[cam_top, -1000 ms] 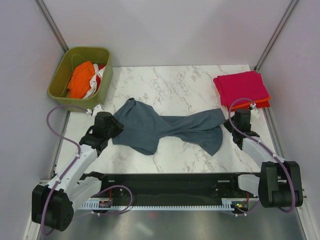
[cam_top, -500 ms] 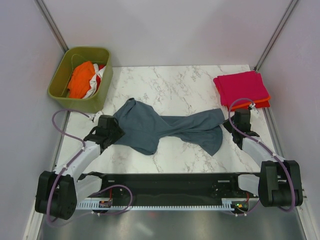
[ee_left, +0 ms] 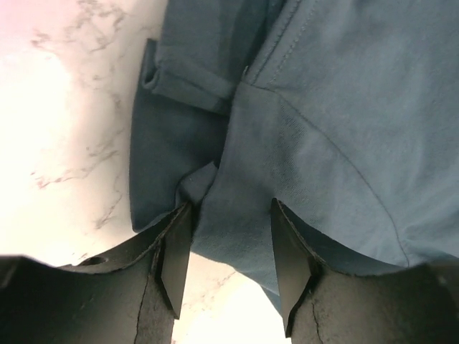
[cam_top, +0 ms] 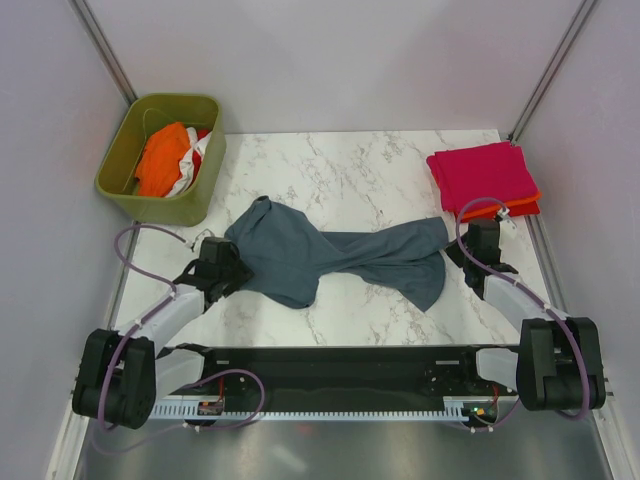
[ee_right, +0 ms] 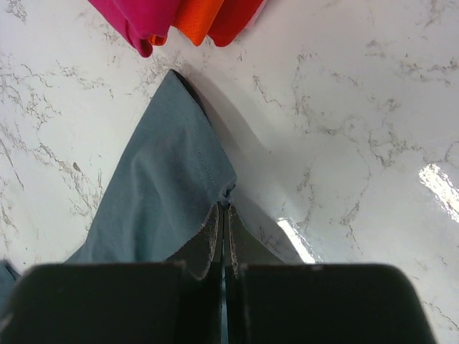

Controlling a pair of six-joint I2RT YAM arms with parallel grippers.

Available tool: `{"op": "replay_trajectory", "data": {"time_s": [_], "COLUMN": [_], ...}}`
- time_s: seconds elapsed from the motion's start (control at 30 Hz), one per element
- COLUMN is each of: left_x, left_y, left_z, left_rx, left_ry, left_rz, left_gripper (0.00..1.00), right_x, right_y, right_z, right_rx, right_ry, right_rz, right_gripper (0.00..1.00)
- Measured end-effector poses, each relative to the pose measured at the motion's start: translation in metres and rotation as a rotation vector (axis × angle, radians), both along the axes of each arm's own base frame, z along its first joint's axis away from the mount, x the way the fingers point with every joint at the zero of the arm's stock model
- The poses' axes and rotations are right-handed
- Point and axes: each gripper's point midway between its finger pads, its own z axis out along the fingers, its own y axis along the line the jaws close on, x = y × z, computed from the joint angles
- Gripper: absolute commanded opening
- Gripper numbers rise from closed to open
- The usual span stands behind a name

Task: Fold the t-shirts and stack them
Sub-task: Flatten the tshirt out

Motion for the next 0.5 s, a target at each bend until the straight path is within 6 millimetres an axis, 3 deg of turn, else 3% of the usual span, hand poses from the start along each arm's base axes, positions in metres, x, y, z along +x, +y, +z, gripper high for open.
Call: {"op": "replay_trajectory", "data": {"time_s": [0.2,0.3,0.33,0.37,0.5], "left_x": [0.0069,0.0077,0.0079,0.0080,0.0083], "left_y": [-0.0082,-0.0092,-0.0098,-0.0099,-0.0106], "left_z": [-0.0005,0.0002,0.0005,0.0007,0.0025], "left_rx": [-0.035,-0.041,-0.043,-0.045,-0.049], "left_ry": [-0.014,-0.018,-0.019,-0.019,-0.026], "left_rz": [-0.023,-0.026,-0.027,-0.026,-0.029], "left_gripper": [0.50,0.40,0.29,0.26,0.21], "right_x": [-0.0011,-0.0011,-0.0012,-0.0011,-0.0012], "right_y": [0.0000,0.0000,0.0000,0.0000,0.0000], "right_z": [-0.0022,-0.0023,-0.0025,-0.0023,-0.0030], "right_rx": [0.000,0.000,0.000,0.000,0.000], "right_ry": [0.006,0.006,0.007,0.006,0.008], "right_rz": [0.000,0.000,0.000,0.000,0.000], "right_gripper": [0.00,0.00,0.00,0.00,0.00]}}
